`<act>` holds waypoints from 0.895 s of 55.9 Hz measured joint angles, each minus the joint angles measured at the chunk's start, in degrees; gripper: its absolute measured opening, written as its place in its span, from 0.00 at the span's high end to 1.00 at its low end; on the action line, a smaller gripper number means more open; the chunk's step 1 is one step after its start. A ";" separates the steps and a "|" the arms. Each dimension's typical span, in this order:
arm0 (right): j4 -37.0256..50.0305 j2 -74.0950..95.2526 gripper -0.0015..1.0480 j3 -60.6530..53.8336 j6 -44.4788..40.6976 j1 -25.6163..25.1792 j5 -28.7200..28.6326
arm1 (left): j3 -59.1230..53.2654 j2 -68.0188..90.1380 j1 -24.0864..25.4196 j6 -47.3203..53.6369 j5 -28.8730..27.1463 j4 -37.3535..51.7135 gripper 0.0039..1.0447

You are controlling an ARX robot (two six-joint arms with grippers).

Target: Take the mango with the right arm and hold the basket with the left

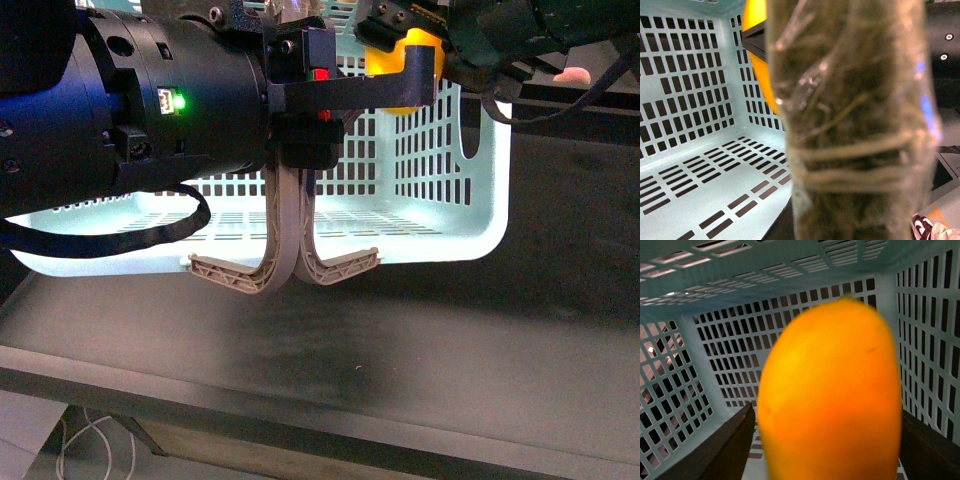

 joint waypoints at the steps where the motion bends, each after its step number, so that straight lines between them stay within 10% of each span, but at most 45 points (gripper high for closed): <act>1: 0.17 0.02 0.23 0.00 0.04 0.04 0.00 | 0.00 0.00 0.00 0.00 0.00 0.00 0.96; 9: 3.13 -0.72 0.06 -0.31 1.75 0.13 0.20 | 0.00 0.00 0.00 0.02 0.00 0.00 0.96; 50: 9.27 -49.27 0.08 -43.50 -2.12 -14.19 12.76 | -0.48 0.02 0.00 -0.48 0.07 -0.02 0.96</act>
